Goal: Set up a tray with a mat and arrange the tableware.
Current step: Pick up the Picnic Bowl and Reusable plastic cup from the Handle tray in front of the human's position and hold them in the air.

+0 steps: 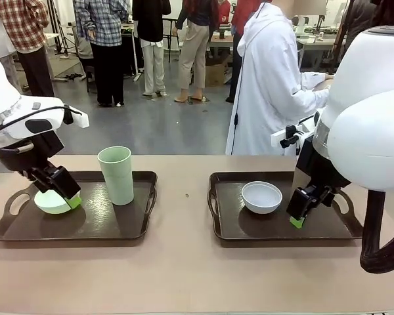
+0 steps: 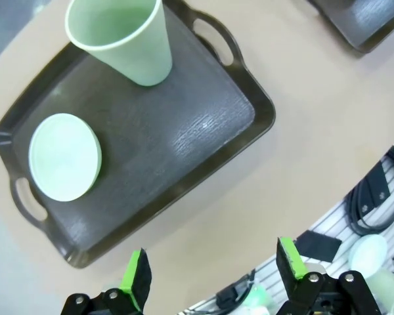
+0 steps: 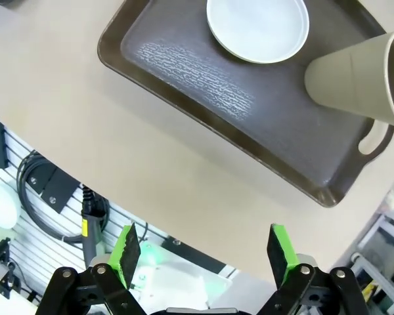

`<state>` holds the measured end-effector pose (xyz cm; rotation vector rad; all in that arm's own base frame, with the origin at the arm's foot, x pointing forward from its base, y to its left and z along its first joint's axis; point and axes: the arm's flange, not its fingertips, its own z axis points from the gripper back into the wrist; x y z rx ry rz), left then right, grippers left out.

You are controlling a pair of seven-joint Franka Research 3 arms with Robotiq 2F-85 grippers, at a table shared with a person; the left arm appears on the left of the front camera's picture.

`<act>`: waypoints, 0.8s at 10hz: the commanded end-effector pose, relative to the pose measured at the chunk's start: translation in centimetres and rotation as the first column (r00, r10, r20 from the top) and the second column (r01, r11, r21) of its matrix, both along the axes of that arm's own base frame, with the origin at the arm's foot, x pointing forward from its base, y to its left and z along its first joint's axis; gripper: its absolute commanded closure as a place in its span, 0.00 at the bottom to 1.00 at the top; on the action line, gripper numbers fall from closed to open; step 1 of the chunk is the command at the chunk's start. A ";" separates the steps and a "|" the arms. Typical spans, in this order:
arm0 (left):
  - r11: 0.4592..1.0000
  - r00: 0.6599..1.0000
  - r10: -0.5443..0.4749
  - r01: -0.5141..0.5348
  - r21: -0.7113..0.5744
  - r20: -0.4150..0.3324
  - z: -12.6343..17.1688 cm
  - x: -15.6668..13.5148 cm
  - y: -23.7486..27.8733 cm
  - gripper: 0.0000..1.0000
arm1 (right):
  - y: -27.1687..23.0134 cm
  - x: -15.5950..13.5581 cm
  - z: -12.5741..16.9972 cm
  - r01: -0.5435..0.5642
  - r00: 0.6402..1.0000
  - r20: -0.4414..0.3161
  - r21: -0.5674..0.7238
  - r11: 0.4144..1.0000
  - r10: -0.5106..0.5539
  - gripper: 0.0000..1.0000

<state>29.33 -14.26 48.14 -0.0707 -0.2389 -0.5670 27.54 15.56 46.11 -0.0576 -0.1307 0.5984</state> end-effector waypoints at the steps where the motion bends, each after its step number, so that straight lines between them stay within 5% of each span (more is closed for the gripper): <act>1: 1.000 1.000 -0.024 0.024 -0.003 0.009 -0.4 0.4 -0.5 0.00 | 0.1 0.3 -0.5 -0.017 1.000 -0.006 -0.015 1.000 0.017 0.00; 5: 1.000 1.000 0.017 -0.017 -0.013 -0.008 -0.1 0.4 0.5 0.00 | -1.8 0.2 0.5 0.062 0.998 -0.002 -0.009 0.998 -0.062 0.00; 8: 0.973 0.998 0.047 -0.057 -0.222 -0.051 1.6 1.5 4.4 0.00 | -11.1 0.9 1.1 0.196 0.979 -0.109 0.265 0.944 -0.172 0.00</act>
